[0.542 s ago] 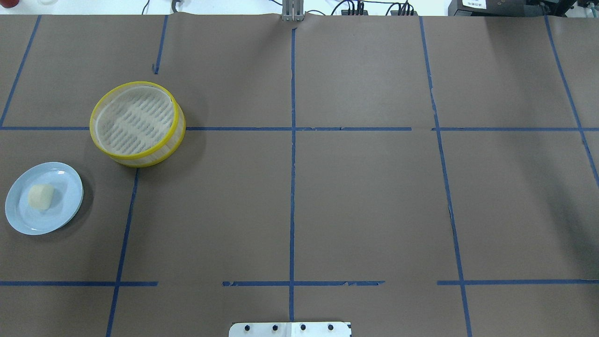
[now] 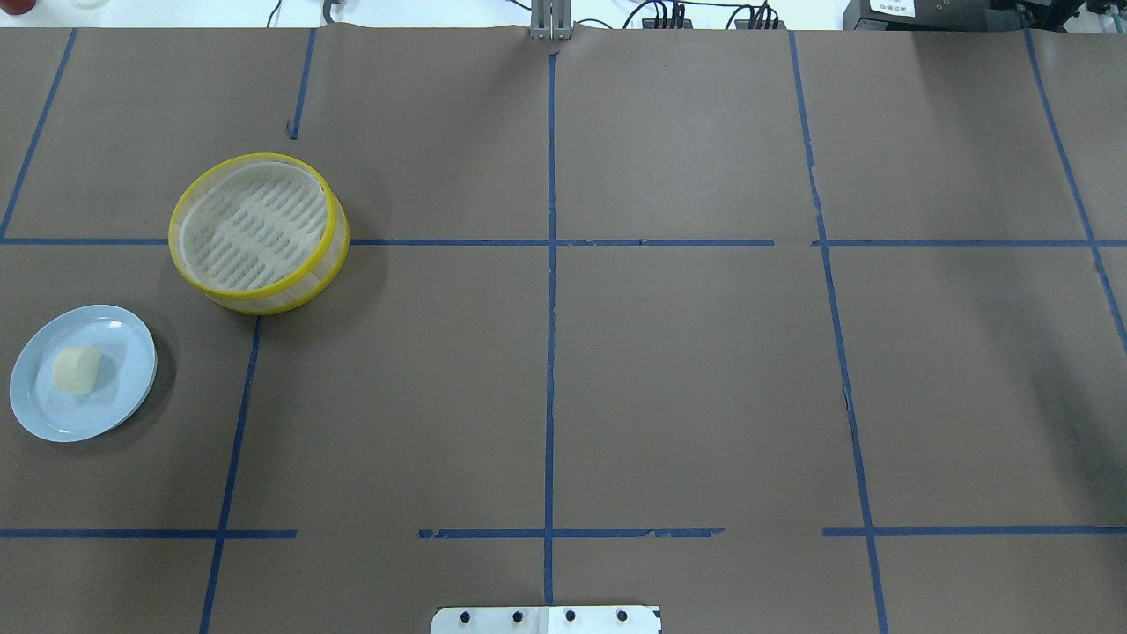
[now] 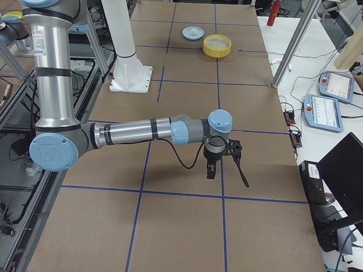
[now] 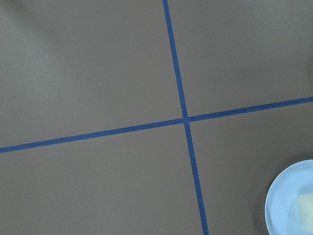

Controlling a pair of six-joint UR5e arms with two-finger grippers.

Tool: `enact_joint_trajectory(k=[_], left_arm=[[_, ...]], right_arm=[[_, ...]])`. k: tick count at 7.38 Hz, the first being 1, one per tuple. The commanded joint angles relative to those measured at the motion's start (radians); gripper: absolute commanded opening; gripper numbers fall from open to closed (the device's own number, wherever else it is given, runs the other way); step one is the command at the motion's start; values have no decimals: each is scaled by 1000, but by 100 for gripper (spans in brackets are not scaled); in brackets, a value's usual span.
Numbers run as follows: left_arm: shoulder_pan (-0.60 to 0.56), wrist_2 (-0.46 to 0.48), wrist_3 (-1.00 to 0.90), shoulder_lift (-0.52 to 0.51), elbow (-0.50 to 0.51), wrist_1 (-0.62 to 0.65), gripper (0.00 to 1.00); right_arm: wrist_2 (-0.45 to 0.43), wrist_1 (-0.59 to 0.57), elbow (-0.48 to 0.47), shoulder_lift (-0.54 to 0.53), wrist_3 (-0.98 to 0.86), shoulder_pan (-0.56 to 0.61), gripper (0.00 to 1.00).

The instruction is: Place bun in steamer

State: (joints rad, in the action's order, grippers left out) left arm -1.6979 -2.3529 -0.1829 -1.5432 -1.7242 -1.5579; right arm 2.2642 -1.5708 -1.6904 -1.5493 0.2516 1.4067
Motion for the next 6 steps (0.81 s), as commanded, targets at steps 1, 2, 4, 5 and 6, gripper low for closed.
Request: enact_joint_trajectory(k=[1, 2, 4, 5, 6], left_arm=[[0, -6, 9, 0, -14, -5, 100], [-2, -2, 14, 2, -84, 5, 100], [10, 6, 233, 5, -245, 32, 100], [35, 4, 303, 5, -288, 71, 100], [85, -2, 403, 6, -311, 67, 100]], right_arm=[[0, 0, 0, 0, 0, 0, 100], [0, 0, 0, 0, 0, 0, 100], [0, 0, 0, 0, 0, 0, 100], [0, 0, 0, 0, 0, 0, 100], [0, 0, 0, 0, 0, 0, 100]])
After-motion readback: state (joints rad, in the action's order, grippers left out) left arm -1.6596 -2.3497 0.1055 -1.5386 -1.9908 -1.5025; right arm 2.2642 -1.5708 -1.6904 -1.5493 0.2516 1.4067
